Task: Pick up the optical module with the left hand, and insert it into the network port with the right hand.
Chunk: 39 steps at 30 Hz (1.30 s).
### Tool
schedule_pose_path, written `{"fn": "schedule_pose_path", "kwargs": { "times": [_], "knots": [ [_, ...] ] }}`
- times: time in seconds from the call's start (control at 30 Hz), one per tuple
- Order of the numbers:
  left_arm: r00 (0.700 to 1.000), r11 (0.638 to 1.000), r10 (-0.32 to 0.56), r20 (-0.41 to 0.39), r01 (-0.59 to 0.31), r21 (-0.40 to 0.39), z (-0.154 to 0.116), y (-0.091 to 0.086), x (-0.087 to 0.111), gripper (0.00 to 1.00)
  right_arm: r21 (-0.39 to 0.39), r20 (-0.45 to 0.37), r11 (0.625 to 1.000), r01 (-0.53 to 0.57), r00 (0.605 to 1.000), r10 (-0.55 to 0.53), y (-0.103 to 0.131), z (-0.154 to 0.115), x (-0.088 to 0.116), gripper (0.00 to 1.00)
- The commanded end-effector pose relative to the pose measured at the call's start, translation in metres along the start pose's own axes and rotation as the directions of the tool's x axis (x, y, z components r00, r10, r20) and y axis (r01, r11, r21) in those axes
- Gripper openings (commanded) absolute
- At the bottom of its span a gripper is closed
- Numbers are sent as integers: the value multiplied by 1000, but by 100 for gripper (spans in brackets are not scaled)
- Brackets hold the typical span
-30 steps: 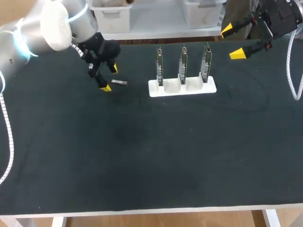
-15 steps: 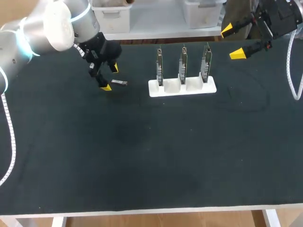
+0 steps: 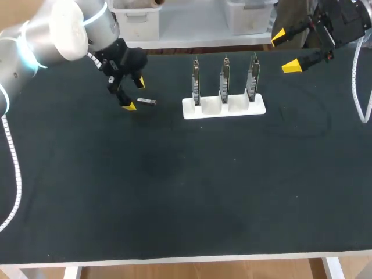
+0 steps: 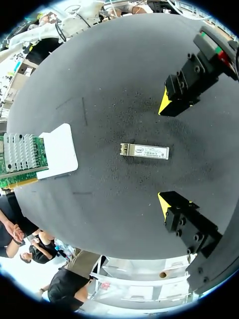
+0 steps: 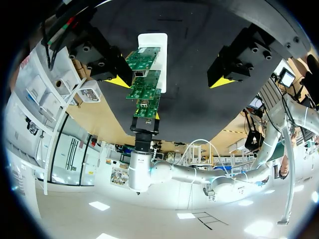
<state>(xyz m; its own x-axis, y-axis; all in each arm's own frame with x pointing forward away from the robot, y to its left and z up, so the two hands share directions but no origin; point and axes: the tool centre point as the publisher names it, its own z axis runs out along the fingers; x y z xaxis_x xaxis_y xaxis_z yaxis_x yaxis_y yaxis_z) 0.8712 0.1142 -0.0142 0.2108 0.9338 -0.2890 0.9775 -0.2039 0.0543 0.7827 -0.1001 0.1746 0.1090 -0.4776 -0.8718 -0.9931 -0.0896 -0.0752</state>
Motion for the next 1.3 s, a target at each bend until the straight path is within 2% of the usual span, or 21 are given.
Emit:
{"fn": "schedule_pose_path", "kwargs": {
  "times": [0.03,0.23,0.37,0.57,0.8,1.03,1.3],
  "knots": [
    [1000,1000,3,-1,-3,17,0,7,1,100,-1,0,1000,0,1000,0,-1,0,0,100],
    [1000,1000,3,-1,-3,17,0,7,1,100,-1,0,1000,0,1000,0,-1,0,0,100],
    [998,1000,15,-56,-14,16,-1,12,0,100,-1,0,1000,0,1000,0,-1,0,0,100],
    [995,1000,27,-96,-25,16,-3,15,0,100,-1,0,1000,0,1000,0,-1,0,0,100],
    [994,999,35,-103,-33,19,-1,18,-1,100,-1,0,1000,0,1000,0,-1,0,0,100],
    [996,999,15,-93,-12,31,4,13,1,100,-1,0,1000,0,1000,0,-1,0,0,100],
    [993,999,7,-119,0,55,8,10,8,100,-1,0,1000,0,1000,0,-1,0,0,100]
  ]
}}
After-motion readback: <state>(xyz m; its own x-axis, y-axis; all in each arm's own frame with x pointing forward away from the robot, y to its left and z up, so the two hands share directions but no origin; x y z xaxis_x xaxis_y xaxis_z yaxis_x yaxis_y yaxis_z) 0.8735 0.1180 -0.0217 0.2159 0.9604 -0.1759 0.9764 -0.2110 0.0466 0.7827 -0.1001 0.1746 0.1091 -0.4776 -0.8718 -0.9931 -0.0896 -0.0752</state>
